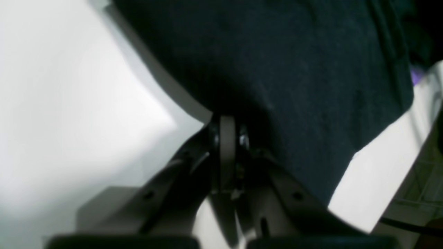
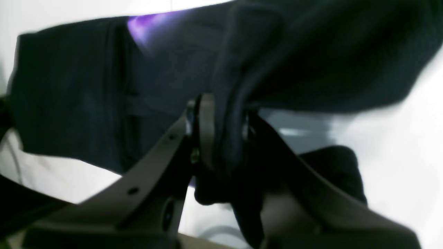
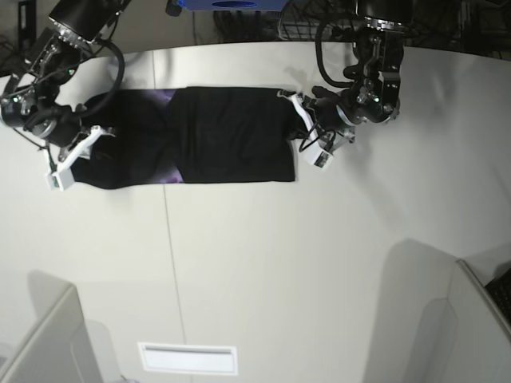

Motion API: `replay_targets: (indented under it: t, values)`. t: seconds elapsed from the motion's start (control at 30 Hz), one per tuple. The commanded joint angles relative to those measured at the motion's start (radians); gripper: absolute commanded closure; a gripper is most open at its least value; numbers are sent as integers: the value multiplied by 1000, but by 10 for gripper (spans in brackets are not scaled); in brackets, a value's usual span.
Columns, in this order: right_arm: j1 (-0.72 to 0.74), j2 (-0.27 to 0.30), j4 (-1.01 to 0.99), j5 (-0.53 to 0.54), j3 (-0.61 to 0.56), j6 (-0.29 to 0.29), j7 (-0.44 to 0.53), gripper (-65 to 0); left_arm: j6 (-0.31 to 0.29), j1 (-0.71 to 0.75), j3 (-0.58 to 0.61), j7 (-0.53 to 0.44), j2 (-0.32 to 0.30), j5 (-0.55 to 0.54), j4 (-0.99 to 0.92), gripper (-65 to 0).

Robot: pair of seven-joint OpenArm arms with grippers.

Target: Fold the T-shirt properly

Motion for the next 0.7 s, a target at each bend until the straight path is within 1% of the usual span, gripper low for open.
replay_targets:
  t: [0.0,0.07,0.13,0.23,0.4,0.47,0.53,0.6,0.67]
  values:
    - [9,-7,41,26,2,3,-1,0,7,-19,10,-11,-1,-12,13,0]
    - [9,-38,77,26,2,3,-19,0,38,-25,30,-11,-1,-15,13,0]
    - [5,-65,109,26,2,3,-19,0,53,-29,47,-11,-3,-15,13,0]
    - [-11,-108,153,26,-10,3,-19,0,53,-33,49,-11,-3,-17,14,0]
    - [-45,-130,170,27,-133,3,-19,0,53,-33,49,-11,-3,-17,14,0]
    - [-45,-167,170,27,-158,3,-19,0,53,-33,49,-11,-3,-17,14,0]
    - [-45,-184,170,27,-178,2,-19,0,53,-33,49,-9,-3,-17,14,0]
    - [-47,-187,170,27,-207,-35,-19,0,53,-31,49,-9,-3,-17,14,0]
    - [-54,-193,170,29,-234,-55,-19,0,53,-29,49,-9,-3,-17,14,0]
